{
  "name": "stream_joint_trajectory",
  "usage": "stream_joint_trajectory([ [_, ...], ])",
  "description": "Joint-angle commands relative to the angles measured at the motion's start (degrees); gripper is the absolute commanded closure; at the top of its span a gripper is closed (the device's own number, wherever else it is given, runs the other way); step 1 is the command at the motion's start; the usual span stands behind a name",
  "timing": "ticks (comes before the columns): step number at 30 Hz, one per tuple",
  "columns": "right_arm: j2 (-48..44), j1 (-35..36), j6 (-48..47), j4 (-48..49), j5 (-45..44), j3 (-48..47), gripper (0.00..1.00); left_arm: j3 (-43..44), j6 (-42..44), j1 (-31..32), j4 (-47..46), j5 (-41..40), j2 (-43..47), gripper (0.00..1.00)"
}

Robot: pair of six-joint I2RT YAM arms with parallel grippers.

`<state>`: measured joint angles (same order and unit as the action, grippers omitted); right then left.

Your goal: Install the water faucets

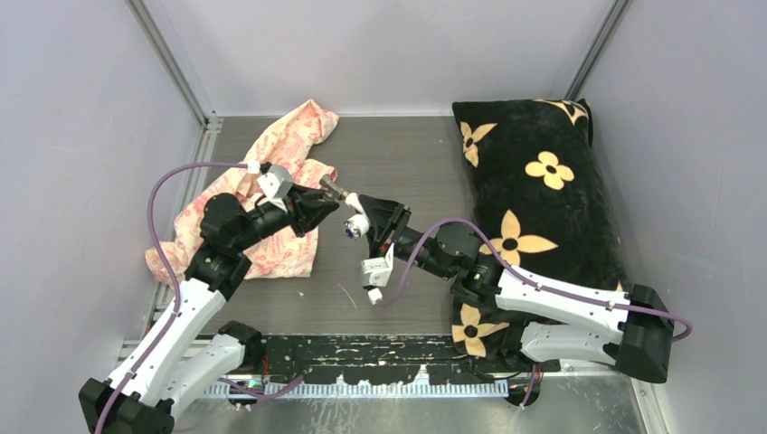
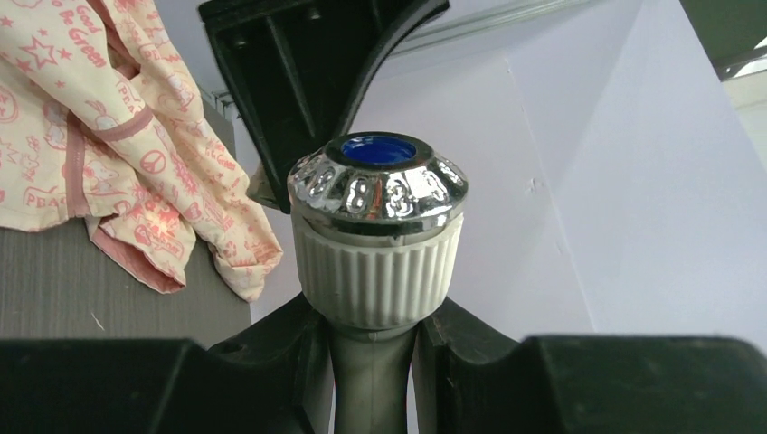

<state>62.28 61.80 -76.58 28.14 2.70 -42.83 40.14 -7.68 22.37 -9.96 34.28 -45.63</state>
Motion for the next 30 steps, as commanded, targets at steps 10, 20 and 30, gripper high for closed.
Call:
stream_joint_trajectory([
  [10, -1.2, 4.1, -22.2, -5.3, -10.0, -0.8, 0.99, 13.9, 6.2, -0.2, 18.8, 9.9, -3.6, 1.0],
  [20, -2.1, 6.5, -25.9, -7.0, -11.2, -2.4, 0.99, 16.2, 6.1, -0.6, 22.5, 8.0, -5.3, 1.0],
  [30, -1.2, 7.6, -26.5, -5.8, -12.1, -3.0, 0.99, 17.8, 7.0, -0.7, 25.9, 7.9, -6.0, 1.0],
])
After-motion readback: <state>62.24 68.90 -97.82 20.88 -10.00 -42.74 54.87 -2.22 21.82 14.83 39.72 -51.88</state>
